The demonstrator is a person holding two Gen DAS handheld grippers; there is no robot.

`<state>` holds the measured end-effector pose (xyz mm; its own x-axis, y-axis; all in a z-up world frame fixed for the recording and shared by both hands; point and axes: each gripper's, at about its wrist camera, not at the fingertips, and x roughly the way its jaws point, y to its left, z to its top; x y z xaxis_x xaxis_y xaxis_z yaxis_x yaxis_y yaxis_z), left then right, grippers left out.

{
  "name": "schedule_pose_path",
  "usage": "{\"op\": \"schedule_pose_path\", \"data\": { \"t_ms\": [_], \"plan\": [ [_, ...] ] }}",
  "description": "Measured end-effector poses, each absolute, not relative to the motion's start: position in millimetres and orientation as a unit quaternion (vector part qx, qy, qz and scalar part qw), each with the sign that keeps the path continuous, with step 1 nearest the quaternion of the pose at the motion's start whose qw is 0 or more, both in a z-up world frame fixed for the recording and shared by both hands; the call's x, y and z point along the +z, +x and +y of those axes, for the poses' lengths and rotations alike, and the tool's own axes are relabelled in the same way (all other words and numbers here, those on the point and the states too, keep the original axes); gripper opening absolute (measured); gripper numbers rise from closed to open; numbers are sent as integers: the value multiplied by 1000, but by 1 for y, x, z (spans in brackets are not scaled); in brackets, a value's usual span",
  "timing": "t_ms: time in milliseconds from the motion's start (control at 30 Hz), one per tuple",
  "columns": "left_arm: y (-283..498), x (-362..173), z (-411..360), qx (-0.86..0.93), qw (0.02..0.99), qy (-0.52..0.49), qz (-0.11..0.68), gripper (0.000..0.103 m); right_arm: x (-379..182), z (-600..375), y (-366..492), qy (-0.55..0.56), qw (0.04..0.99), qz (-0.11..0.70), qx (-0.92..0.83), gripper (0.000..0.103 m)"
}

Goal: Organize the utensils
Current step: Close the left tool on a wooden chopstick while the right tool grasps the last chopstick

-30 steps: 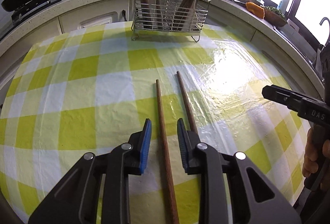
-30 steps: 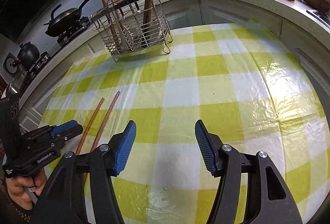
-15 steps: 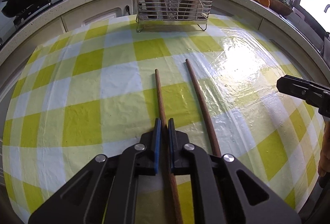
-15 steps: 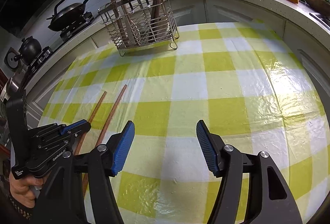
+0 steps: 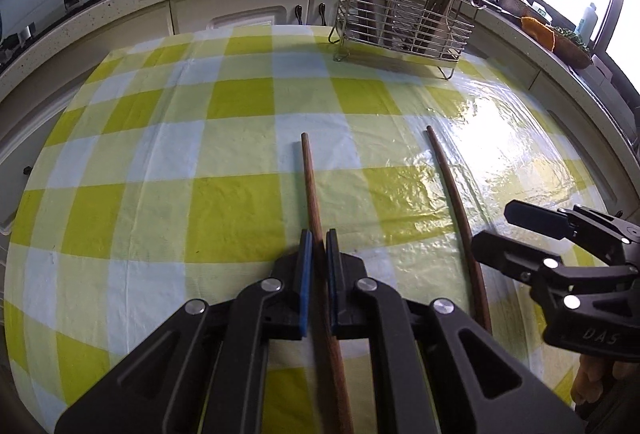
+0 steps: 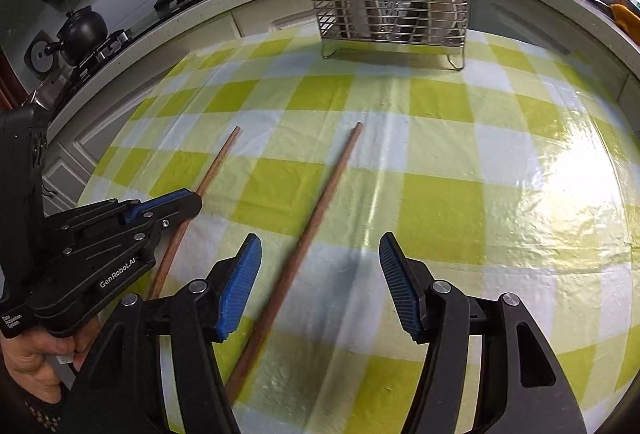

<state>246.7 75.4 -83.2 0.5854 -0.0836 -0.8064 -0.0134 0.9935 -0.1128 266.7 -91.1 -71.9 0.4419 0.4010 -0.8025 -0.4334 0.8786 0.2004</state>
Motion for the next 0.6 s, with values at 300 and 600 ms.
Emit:
{"op": "schedule_pose_path", "data": {
  "t_ms": [300,600],
  "plan": [
    [245,-84,78,-22,890,-58,452,7,-79,-73,266,-73,853,458,242,22],
    [244,-83,74,-22,889,-44,455,7,-79,-98,261,-62,843,466,262,9]
  ]
}}
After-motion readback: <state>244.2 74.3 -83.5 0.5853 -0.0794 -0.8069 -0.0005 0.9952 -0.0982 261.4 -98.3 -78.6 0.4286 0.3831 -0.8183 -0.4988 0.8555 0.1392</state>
